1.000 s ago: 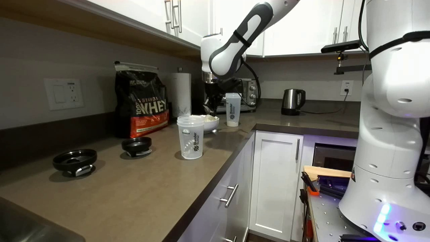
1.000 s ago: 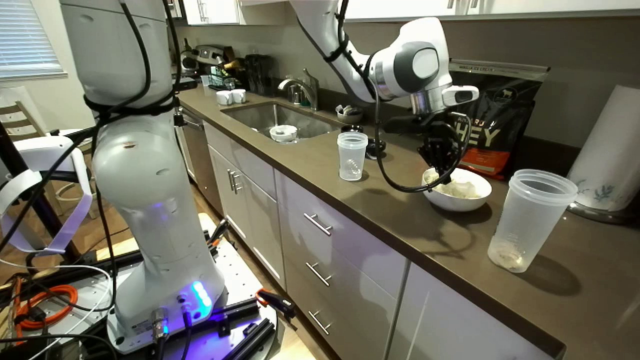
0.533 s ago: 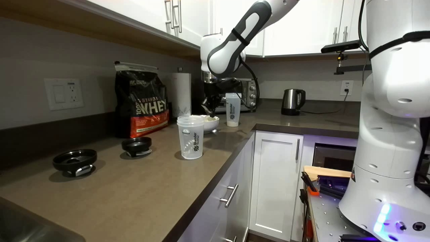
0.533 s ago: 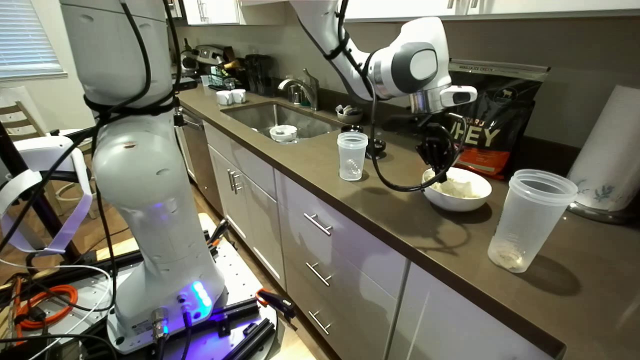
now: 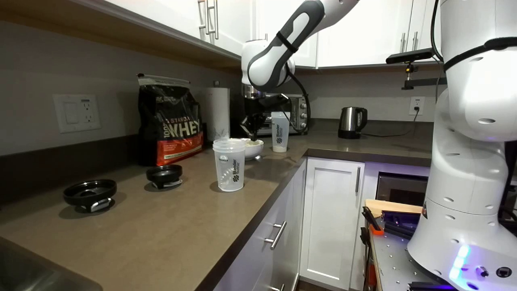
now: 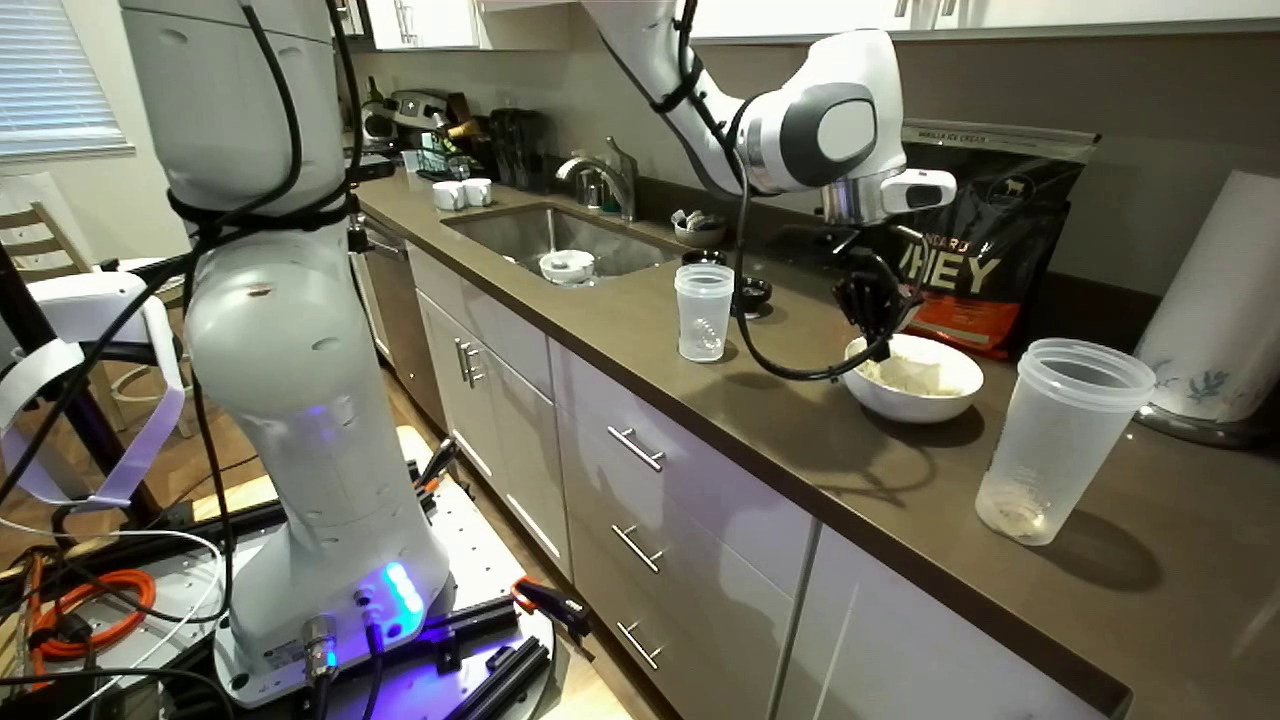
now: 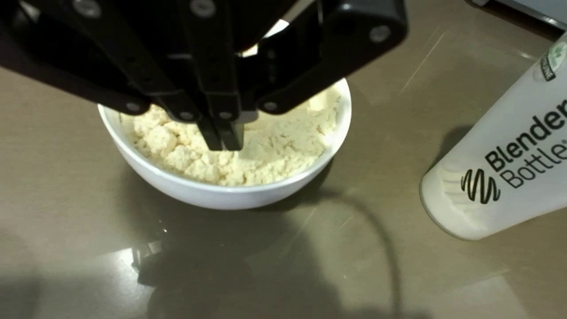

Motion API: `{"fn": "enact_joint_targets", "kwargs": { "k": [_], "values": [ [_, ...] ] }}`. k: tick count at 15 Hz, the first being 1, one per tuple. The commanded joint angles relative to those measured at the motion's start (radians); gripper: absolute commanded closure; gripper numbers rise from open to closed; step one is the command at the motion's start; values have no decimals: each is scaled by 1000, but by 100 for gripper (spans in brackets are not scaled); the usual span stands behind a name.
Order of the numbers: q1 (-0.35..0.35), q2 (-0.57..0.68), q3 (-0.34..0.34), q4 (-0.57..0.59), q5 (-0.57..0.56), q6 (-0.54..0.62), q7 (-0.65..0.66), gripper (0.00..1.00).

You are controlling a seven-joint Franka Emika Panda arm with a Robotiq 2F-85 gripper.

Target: Transfer one spoon of contents to the left cup

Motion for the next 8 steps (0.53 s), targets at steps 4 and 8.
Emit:
{"fn": "enact_joint_targets", "kwargs": {
  "k": [4,8],
  "values": [
    [-18,-7,6,32,108,-1,-42,98],
    [-20,-10,7,40,127,-8,-54,98]
  ]
}}
